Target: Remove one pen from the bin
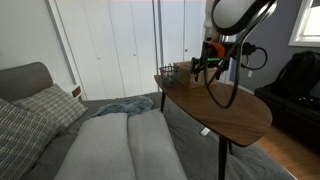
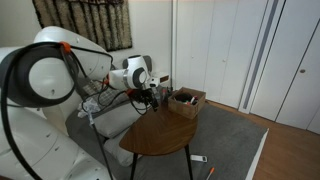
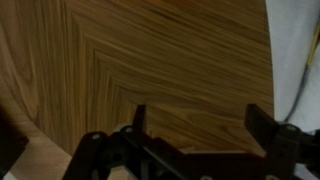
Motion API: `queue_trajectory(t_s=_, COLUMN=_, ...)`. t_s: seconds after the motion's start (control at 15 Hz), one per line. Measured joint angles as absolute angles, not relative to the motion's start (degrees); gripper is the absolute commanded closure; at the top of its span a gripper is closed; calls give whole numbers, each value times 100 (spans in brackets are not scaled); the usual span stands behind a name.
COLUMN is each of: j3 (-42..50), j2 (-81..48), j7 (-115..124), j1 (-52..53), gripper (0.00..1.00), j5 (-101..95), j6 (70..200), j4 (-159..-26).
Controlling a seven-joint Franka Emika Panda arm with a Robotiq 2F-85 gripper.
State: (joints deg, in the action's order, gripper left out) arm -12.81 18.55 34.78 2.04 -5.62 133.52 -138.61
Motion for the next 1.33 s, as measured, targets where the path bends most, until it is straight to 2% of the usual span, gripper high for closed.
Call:
queue_trajectory(t_s=0.33, j3=-702, j2=1958, j7=2041, j1=247, gripper=0, j5=158, j6=13643, j4=-13051)
queue_trajectory(t_s=0.67, j3=-534, j2=1107, j7=918, j1=257, gripper=0, j5=256, j6=13582, j4=-11626)
queue_trajectory(t_s=1.07, j3=-315, j2=-619, j7=641, j1=217, gripper=0, j5=347, j6=11999, j4=-9808)
queue_trajectory(t_s=1.33, j3=-293, j2=-1179, j7=641, j1=217, gripper=0, j5=348, j6=11668, j4=-9175)
